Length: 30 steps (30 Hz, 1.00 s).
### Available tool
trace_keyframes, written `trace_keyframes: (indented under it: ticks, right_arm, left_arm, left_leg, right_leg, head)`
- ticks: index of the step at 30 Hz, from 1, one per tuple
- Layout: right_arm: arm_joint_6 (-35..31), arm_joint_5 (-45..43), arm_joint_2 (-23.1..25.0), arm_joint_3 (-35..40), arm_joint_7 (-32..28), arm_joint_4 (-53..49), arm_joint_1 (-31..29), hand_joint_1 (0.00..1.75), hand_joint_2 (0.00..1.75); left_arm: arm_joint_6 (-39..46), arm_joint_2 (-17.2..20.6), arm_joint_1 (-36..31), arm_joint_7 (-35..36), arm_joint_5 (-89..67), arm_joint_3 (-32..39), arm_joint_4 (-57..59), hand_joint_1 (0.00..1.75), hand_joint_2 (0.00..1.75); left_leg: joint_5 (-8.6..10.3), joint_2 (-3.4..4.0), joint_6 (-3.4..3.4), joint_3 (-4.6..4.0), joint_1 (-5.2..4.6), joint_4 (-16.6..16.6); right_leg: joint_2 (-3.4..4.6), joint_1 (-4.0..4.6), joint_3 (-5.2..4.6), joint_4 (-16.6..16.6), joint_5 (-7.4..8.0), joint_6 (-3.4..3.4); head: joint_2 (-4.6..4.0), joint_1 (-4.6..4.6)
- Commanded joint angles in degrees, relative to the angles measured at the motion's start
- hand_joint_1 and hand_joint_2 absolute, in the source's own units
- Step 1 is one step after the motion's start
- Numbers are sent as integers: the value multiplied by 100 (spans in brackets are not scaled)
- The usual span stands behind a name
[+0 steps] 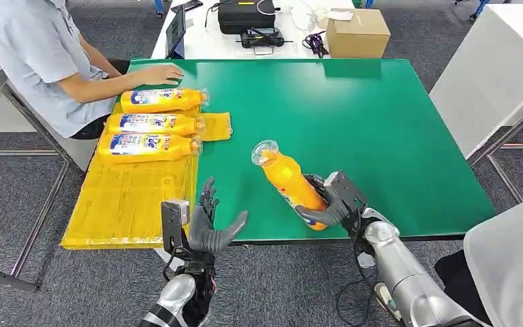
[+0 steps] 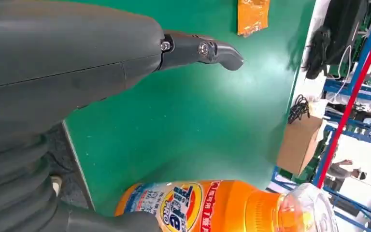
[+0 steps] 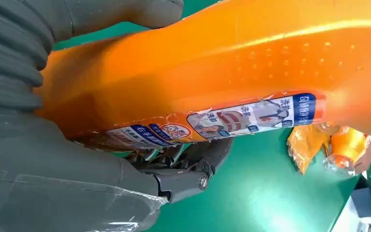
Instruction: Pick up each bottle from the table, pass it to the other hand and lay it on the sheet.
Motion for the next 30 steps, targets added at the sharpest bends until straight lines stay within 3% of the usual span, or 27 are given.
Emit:
trace_keyframes:
  ticks: [1, 8, 15, 30]
  right_arm:
    - [-675, -35, 202, 207, 63, -126, 18, 175, 175]
    - [-1122, 104, 292, 279, 117, -709, 160, 175, 175]
    - [-1453, 263, 384, 265, 116, -487, -33, 175, 175]
    - [-2382, 1509, 573, 932, 251, -1706, 37, 175, 175]
  left_arm:
    - [-504, 170, -205, 524, 539, -191, 524, 0, 175]
    - [-536, 261, -213, 557, 625, -309, 373, 0, 175]
    - [-444, 290, -307, 412, 215, -539, 236, 0, 175]
    - [-173, 71, -472, 418, 473, 13, 236, 0, 175]
  left_leg:
    - [0, 2, -10, 9, 2, -9]
    - [1, 5, -5, -13, 1, -5]
    - [0, -5, -7, -34, 1, -1]
    - [6, -18, -2, -67, 1, 0]
  right_leg:
    - [1, 3, 8, -7, 0, -12]
    - [5, 1, -14, 1, -1, -8]
    - [1, 1, -29, 6, -5, -10]
    - [-16, 1, -58, 9, -2, -7]
  head:
    - [0, 0]
    - [0, -4]
    - [0, -2]
    - [0, -4]
